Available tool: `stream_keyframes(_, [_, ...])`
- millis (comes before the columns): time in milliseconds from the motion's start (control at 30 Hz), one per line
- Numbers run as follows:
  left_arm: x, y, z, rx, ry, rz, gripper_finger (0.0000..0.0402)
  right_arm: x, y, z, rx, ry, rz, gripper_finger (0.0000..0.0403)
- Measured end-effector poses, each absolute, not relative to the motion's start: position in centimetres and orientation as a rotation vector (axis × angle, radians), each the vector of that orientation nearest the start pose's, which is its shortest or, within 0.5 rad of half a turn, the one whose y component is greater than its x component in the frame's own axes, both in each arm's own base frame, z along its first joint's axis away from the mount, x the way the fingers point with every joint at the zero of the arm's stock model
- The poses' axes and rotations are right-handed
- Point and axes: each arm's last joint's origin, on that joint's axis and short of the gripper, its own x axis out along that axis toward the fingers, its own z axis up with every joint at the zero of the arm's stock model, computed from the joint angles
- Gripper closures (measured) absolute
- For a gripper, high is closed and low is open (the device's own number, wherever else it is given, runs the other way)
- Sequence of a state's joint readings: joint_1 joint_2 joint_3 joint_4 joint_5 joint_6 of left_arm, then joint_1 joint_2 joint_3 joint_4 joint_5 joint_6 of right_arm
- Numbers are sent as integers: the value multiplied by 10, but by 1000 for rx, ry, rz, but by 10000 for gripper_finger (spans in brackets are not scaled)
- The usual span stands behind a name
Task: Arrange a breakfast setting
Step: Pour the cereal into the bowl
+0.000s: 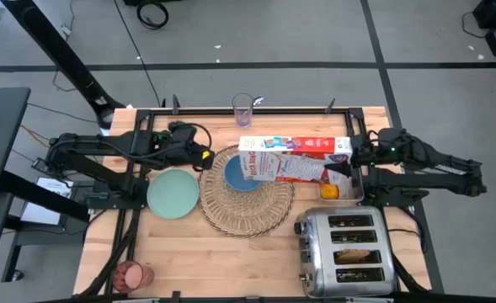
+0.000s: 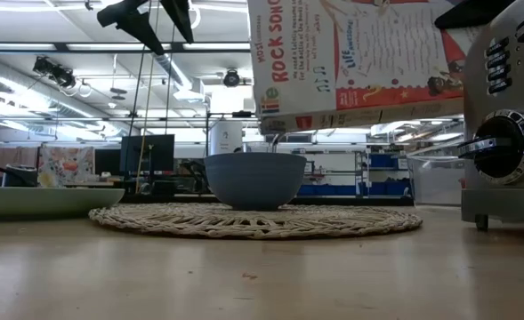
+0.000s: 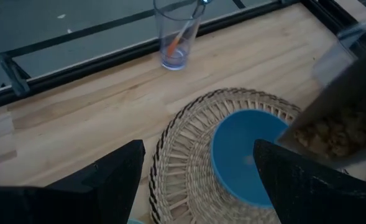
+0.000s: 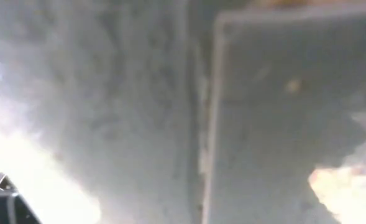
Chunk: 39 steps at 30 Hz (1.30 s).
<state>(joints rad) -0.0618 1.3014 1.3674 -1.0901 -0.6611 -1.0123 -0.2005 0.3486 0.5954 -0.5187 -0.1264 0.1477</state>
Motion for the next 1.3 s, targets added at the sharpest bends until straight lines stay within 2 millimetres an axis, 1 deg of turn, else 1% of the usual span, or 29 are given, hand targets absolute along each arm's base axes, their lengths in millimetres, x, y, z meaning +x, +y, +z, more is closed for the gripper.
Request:
stream_keyframes(200, [238,3,356,-531,604,944,91,94,-16,294,165,315,-113,166])
stream_keyframes(333, [237,3,356,-523,612,944,91,98,-17,297,137,382,-122,166])
stream_keyframes(533, [234,2,358,-540,653,878,91,107,-19,309,98,414,-118,166])
stream_keyframes(667, [229,2,363,-560,649,845,91,110,-20,314,72,436,-114,166])
stream_keyframes(833, [227,1,368,-542,652,767,91,114,-20,321,41,474,-102,166])
stream_keyframes(933, [228,0,371,-536,638,717,91,115,-21,329,13,467,-97,166])
stream_keyframes(1167, [231,-1,375,-508,616,660,91,123,-22,337,-43,491,-81,166])
stream_keyframes(1300, [231,-1,375,-506,616,659,91,127,-23,334,-55,517,-71,166])
